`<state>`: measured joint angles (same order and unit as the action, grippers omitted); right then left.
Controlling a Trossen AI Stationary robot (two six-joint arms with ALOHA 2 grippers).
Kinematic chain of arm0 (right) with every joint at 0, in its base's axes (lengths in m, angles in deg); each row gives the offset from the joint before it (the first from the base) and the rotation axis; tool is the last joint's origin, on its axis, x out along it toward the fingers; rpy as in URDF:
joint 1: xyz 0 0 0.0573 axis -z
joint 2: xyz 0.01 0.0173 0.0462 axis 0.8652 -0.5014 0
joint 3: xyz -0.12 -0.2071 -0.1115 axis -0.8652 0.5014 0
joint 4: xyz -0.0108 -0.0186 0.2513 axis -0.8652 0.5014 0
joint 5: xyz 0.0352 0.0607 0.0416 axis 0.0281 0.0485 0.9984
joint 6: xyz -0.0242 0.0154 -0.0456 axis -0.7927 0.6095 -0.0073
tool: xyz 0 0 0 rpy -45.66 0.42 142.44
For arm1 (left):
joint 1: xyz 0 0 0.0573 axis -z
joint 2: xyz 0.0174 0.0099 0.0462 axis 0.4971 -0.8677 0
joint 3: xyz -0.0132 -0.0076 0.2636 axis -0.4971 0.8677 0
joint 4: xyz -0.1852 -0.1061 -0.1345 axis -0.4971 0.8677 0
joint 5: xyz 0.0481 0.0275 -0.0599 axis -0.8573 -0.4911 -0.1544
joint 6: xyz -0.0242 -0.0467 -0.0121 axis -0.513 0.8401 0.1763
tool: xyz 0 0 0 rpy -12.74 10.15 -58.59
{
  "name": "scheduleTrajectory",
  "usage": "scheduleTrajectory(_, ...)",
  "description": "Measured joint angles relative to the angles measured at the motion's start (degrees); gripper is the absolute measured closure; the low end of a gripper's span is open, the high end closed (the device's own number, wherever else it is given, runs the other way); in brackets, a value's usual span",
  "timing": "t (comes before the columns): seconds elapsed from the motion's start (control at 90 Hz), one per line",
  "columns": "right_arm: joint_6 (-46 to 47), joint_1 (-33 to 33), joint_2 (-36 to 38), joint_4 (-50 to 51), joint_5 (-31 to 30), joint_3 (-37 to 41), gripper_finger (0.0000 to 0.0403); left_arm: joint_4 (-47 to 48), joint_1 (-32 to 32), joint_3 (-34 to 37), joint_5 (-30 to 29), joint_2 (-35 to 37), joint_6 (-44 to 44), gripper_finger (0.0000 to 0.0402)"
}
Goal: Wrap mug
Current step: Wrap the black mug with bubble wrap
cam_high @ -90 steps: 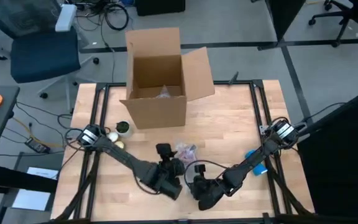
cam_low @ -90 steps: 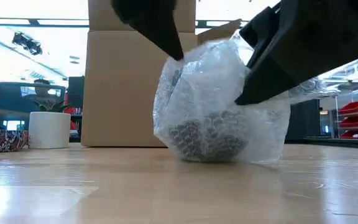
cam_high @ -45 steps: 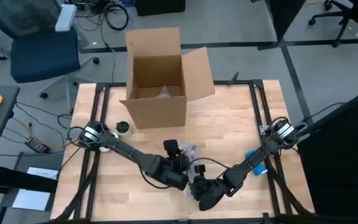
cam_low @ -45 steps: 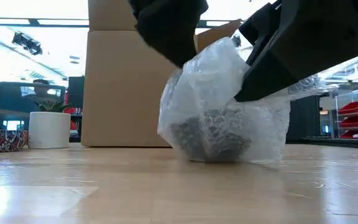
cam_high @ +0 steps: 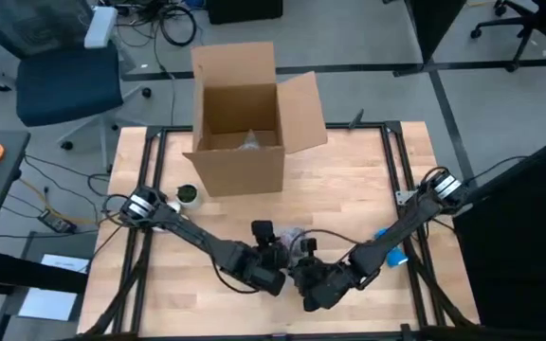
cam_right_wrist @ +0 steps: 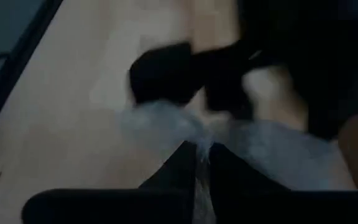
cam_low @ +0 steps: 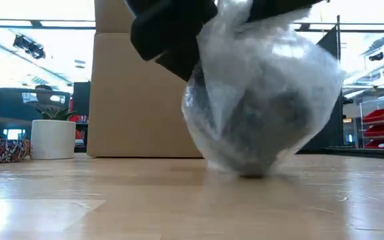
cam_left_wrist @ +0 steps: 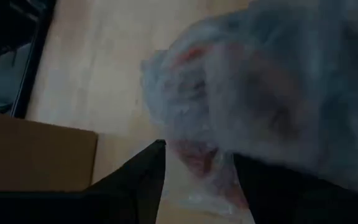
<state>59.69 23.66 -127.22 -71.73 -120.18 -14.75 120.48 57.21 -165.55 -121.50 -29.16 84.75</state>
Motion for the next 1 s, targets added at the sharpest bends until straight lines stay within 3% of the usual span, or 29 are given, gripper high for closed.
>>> scheduleTrajectory(0.289, 4.2, 1.2, -0.3, 2.5, 1.9, 0.5, 0.0378, -2.6, 0.1, 0.0, 1.5, 0.1, -0.1, 0.0229)
scheduleTrajectory(0.578, 5.1, -1.9, -0.5, 3.9, 1.4, 0.9, 0.0369, -10.1, 0.4, 0.0, 4.3, 0.1, -4.6, 0.0229)
scheduleTrajectory(1.0, 18.5, -6.8, -0.7, 19.6, 1.5, 1.1, 0.0320, -21.5, 0.3, -0.1, 8.7, -0.1, -10.6, 0.0229)
